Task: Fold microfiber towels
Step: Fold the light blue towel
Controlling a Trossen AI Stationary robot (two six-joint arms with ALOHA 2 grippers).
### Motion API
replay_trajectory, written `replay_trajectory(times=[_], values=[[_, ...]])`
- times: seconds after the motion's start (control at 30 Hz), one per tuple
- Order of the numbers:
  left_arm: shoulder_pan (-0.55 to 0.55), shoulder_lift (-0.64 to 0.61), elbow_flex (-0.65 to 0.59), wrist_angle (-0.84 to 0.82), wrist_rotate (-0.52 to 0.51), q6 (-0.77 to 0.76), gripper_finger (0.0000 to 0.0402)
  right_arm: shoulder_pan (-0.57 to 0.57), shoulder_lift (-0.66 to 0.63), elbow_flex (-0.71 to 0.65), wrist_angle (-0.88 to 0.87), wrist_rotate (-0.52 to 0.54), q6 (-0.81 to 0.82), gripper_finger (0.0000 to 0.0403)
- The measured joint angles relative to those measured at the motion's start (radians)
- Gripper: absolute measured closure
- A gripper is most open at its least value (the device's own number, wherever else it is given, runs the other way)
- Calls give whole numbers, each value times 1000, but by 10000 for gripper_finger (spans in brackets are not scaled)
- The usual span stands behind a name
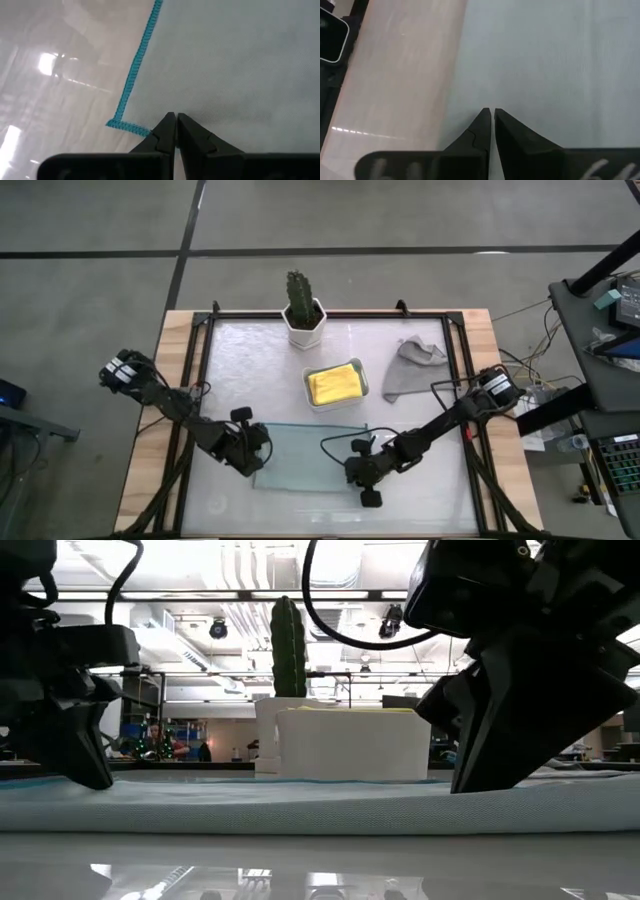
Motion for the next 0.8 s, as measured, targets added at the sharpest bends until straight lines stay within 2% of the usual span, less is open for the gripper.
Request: replay_trajectory(times=[0.23, 0.47, 0.67, 0.8], values=[[0, -56, 52, -109, 17, 33, 396, 0, 0, 0, -11, 0, 18, 385], [1, -156, 109, -96, 10, 81, 395, -1, -15, 59, -23, 0, 39, 385], [0, -172, 103, 60, -77, 89, 395, -1, -26, 157, -178, 5, 128, 385], [-8, -121, 79, 181, -78, 88, 395, 10, -64, 187, -282, 85, 279, 385]])
